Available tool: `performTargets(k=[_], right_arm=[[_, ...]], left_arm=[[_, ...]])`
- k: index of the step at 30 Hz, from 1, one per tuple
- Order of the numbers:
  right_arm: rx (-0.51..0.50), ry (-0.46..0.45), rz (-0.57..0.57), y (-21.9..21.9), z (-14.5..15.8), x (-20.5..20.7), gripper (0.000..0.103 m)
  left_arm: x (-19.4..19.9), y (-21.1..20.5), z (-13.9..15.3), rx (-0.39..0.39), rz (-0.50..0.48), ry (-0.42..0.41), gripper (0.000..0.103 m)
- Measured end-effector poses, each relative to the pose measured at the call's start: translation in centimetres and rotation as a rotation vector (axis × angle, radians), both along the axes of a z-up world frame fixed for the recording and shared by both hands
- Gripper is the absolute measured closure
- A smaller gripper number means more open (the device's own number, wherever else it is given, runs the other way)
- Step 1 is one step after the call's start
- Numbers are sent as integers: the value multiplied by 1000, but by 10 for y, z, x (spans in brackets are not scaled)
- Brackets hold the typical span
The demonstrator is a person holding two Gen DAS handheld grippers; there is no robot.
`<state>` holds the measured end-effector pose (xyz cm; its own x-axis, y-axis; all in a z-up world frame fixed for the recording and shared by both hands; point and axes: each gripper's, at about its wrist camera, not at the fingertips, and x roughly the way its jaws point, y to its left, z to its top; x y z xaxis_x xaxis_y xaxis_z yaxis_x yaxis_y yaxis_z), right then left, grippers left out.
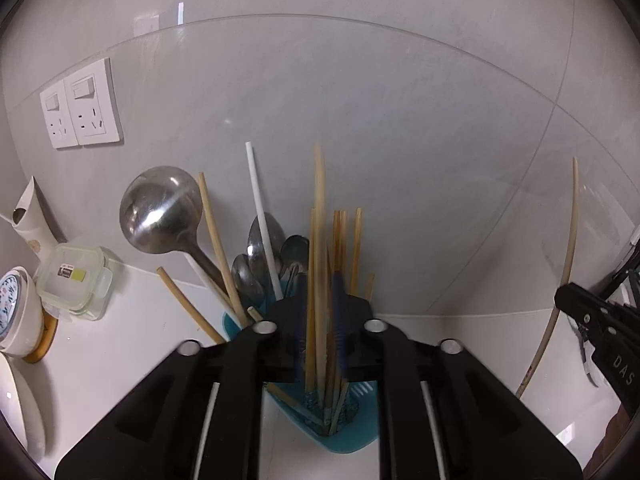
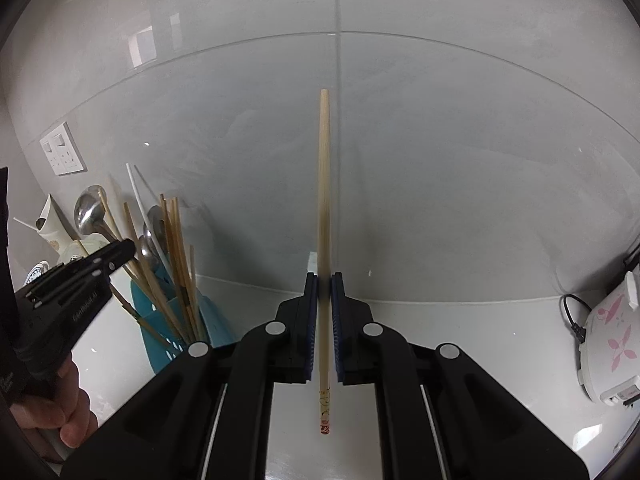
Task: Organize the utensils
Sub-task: 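Lower the left tool's chopstick into the caddy and open the left tool, then lower the right tool's chopstick into the caddy and open the right tool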
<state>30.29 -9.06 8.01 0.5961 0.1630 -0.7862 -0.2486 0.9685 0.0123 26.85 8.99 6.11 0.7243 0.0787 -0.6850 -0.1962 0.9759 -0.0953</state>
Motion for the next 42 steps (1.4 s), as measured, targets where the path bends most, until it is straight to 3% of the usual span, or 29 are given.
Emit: performTargets(k=[1,4,5,13,19,32,34,37,42], right_arm=[[3,-3,9,4,1,1,97],[21,-11,32,14,3,1,97],[33,-17,41,18,5,1,97],[133,-67,126,54,15,6,97],[179,-87,182,82,11,9,97],[116,-23,232,115,-22,1,93],[103,-24,220,112,-23,-3,75],[106,-25,184,101,-19,-10,56],[99,-40,154,80,-7,-27,36]], left_arm=[[-1,2,1,5,8,3,54],[-9,7,6,25,20,10,40],[-12,10,8,29,24,24,30],[-42,43,15,10,87,81,6],[-62,70,12,1,126,107,6],[-70,91,-4,-21,148,139,6],[-71,88,-3,-25,136,138,6],[-74,83,0,-13,119,130,6],[-84,75,6,-7,100,117,6]])
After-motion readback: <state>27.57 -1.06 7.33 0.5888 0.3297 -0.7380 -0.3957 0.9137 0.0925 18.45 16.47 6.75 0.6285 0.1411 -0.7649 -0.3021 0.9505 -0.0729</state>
